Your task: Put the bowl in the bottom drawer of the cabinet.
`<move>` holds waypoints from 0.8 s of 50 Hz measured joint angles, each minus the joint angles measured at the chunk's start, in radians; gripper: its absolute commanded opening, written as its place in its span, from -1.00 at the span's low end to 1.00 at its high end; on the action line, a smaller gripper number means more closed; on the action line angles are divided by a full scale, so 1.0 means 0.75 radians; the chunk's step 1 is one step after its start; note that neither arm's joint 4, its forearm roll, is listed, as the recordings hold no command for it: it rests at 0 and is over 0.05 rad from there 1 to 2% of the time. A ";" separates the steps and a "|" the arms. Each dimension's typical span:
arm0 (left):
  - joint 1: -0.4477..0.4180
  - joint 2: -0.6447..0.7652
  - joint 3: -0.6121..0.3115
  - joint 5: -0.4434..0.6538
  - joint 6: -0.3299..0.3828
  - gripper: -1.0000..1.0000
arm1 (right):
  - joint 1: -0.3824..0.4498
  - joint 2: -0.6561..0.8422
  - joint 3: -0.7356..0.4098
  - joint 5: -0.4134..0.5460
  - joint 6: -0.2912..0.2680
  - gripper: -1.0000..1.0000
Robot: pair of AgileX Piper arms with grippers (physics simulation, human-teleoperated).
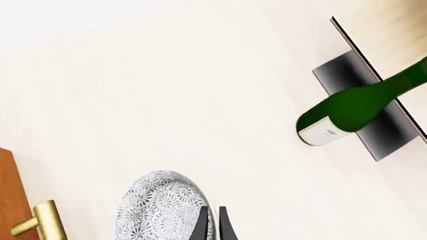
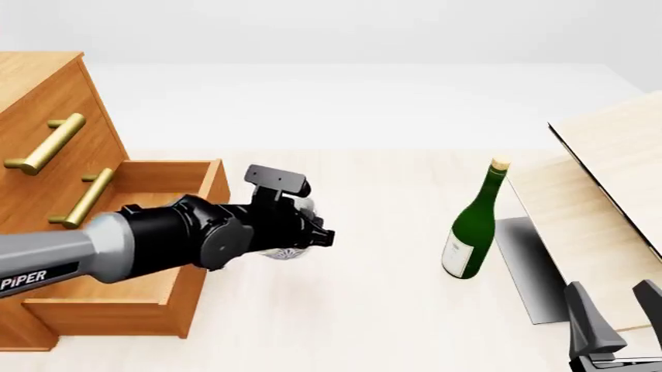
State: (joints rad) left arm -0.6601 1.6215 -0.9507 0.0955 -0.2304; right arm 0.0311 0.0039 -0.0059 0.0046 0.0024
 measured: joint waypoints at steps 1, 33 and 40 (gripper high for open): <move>0.004 -0.006 0.000 0.002 0.003 -1.00 | 0.000 0.000 0.000 0.000 0.000 1.00; 0.097 -0.216 0.004 0.059 0.083 -1.00 | 0.000 0.000 0.000 0.000 0.000 1.00; 0.117 -0.269 -0.001 0.078 0.099 -1.00 | 0.000 0.000 0.000 0.000 0.000 1.00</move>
State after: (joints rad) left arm -0.5724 1.4200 -0.9517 0.1542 -0.1560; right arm 0.0311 0.0039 -0.0059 0.0046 0.0025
